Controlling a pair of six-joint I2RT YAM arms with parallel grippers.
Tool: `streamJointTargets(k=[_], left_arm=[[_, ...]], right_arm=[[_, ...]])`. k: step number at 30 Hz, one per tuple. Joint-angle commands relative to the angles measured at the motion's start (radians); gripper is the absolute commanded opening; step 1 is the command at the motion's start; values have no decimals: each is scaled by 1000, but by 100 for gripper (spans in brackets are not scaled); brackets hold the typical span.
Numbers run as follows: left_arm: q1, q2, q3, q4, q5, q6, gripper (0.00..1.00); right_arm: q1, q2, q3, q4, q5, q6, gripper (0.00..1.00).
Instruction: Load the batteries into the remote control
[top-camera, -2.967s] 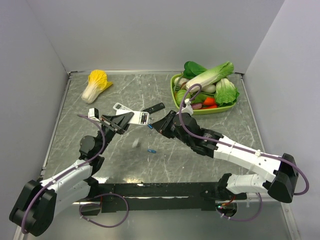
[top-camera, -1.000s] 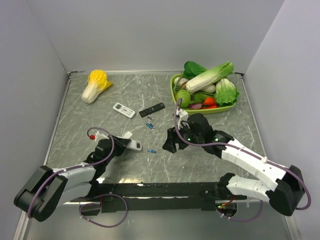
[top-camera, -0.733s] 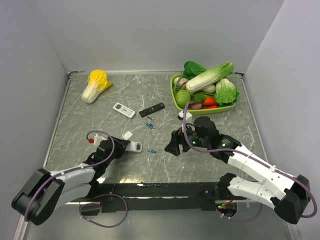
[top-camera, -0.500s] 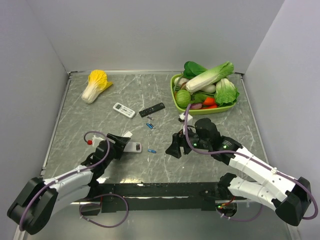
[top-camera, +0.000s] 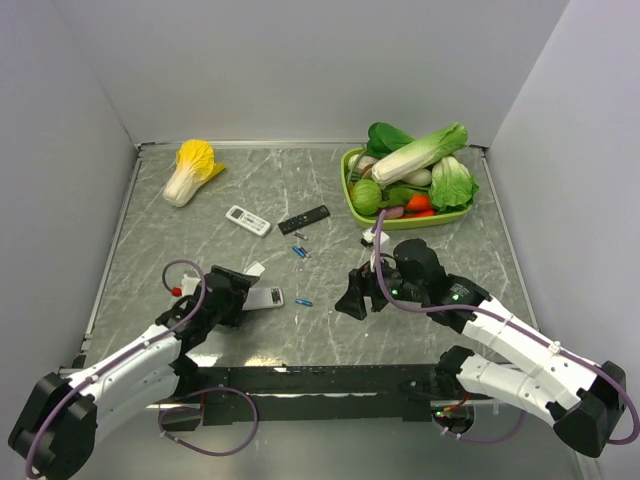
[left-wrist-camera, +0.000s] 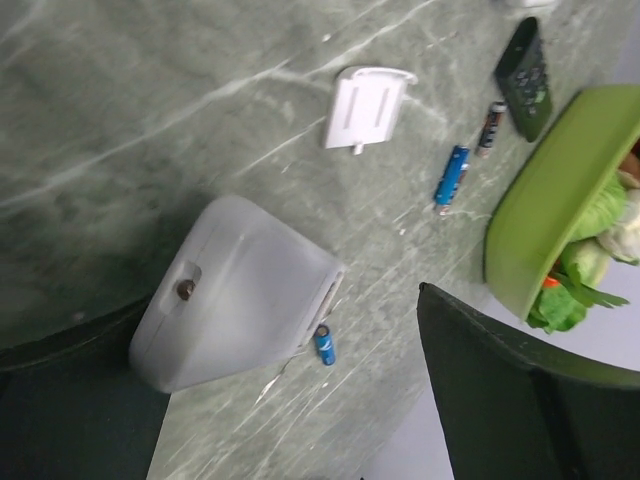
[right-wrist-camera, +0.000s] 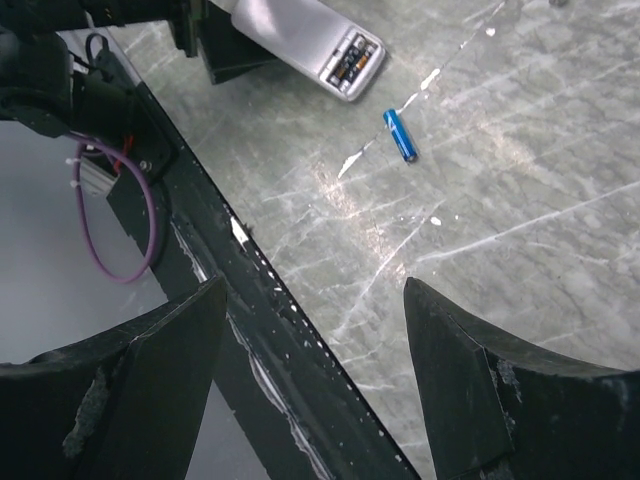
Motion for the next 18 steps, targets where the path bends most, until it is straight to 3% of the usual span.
streamJointTargets(k=[1, 12, 16, 18], left_arm=[[-8, 12, 28, -346, 31, -4, 99], [-8, -192, 99, -599, 17, -76, 99], [-6, -177, 177, -584, -65, 27, 99], [-3, -107, 225, -538, -104, 149, 94]], right_arm=[[-7, -10, -3, -26, 1, -16, 79], [-7, -24, -1, -45, -19, -41, 79], [-7, -14, 6, -37, -30, -48, 79], [-7, -4, 17, -39, -30, -56, 79]])
